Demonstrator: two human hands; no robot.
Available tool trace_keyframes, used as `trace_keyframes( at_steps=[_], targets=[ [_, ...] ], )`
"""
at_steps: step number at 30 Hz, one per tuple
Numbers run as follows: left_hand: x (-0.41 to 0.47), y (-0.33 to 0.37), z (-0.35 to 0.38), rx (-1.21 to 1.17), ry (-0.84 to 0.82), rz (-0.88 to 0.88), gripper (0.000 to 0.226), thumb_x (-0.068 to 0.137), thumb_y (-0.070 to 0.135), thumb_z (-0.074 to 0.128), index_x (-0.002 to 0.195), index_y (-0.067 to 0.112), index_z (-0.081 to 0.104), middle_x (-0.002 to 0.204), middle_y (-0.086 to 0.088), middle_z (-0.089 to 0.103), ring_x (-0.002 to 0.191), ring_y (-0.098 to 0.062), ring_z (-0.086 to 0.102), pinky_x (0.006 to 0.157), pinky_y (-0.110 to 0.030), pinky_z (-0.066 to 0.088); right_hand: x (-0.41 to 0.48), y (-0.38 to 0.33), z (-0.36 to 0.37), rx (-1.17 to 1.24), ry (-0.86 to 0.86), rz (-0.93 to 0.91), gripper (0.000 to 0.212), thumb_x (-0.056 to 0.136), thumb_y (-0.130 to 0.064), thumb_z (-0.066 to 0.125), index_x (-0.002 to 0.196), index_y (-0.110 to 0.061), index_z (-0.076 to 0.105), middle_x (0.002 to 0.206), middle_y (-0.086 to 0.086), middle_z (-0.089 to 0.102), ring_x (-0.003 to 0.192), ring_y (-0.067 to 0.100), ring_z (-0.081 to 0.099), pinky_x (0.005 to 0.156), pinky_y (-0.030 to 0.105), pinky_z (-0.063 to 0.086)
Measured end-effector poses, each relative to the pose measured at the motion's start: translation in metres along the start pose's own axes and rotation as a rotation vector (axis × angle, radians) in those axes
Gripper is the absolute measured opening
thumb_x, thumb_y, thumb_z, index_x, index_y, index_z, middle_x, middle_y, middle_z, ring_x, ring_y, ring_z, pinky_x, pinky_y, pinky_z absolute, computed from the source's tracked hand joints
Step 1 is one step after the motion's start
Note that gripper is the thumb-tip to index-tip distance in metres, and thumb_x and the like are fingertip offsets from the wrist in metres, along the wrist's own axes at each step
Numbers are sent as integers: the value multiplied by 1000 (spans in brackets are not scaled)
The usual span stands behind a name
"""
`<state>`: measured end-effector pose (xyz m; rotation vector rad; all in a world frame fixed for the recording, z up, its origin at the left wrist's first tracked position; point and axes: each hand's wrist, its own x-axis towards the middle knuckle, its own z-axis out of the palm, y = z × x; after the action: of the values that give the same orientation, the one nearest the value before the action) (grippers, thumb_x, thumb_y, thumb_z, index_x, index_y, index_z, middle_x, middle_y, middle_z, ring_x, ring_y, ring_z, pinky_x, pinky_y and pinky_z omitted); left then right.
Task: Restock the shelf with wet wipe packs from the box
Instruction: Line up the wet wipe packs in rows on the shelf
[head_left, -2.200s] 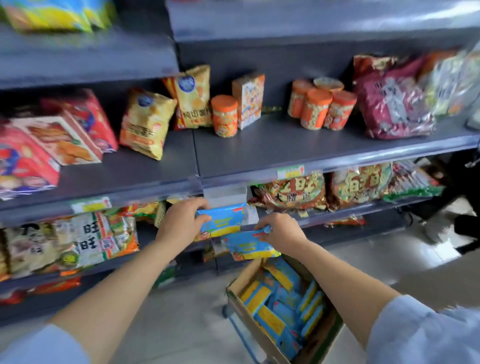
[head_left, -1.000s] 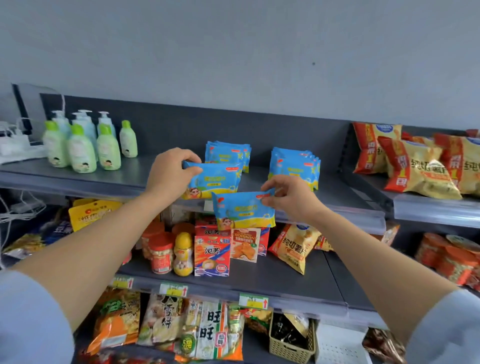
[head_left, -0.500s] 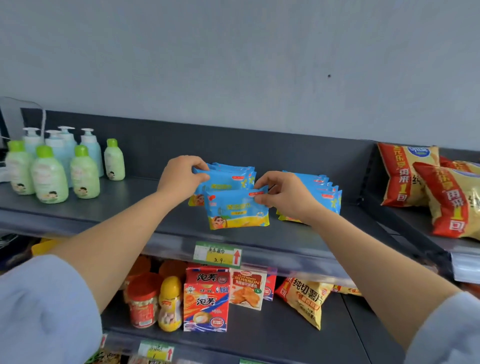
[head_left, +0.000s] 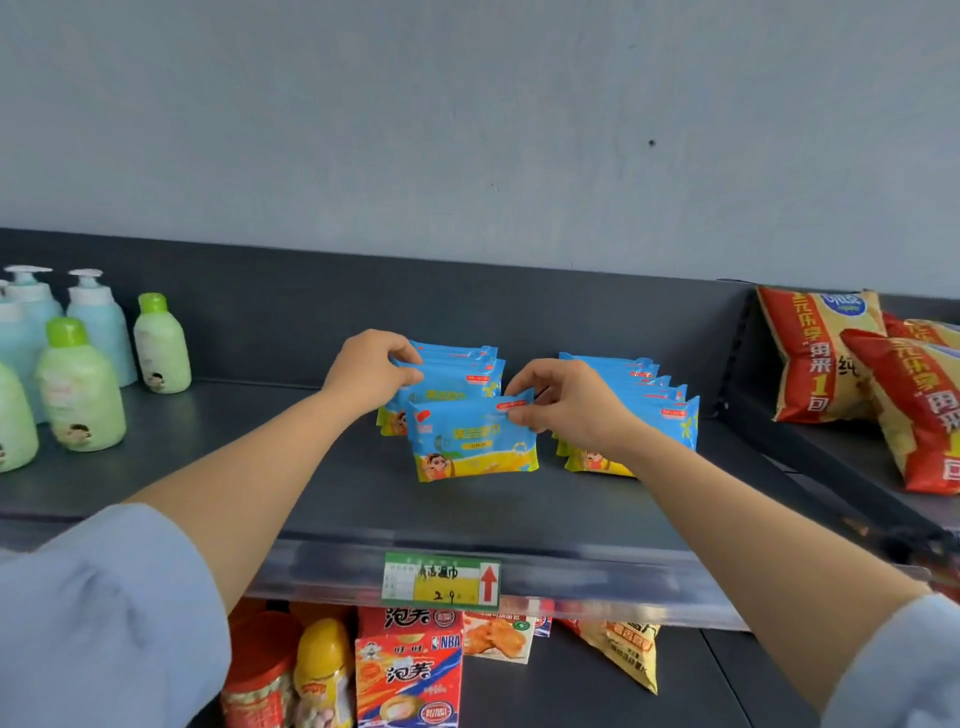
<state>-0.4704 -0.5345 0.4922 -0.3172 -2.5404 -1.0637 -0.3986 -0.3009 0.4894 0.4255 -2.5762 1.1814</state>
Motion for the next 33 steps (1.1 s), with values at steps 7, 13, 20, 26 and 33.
trace_keyframes(
  at_steps=[7,13,20,26,33],
  targets=[
    [23,-18,10,19,-53,5,10,83,15,71,92,19,68,103,3,65,90,-16,63,81,-38,55,15,4,8,-24,3,37,22,79,-11,77,79,-28,62,73,2,60,65,16,60,67,28,57],
    [29,-24,16,111,5,117,15,82,16,73,97,15,68,99,0,56,93,-14,54,76,-27,44,25,10,17,-49,9,42,23,80,-13,77,80,-30,61,69,-7,58,60,8,57,67,29,56],
    [27,-29,9,49,92,166,11,93,19,59,95,14,69,99,-3,56,89,-14,54,68,-19,37,38,14,30,-101,82,61,19,78,-19,78,80,-29,63,71,-11,56,68,11,54,72,34,54],
    [7,-28,-4,162,-7,300,30,86,49,61,95,21,68,95,7,58,88,-8,53,70,-27,43,49,11,44,-139,141,66,16,79,-21,78,88,-24,66,75,-15,54,71,7,51,66,23,45],
    [-3,-37,-1,490,-19,335,45,79,44,71,116,24,55,114,11,49,106,-8,48,73,-25,43,58,12,56,-202,208,85,28,79,-26,76,102,-21,60,97,-5,59,83,12,57,68,22,45]
  ],
)
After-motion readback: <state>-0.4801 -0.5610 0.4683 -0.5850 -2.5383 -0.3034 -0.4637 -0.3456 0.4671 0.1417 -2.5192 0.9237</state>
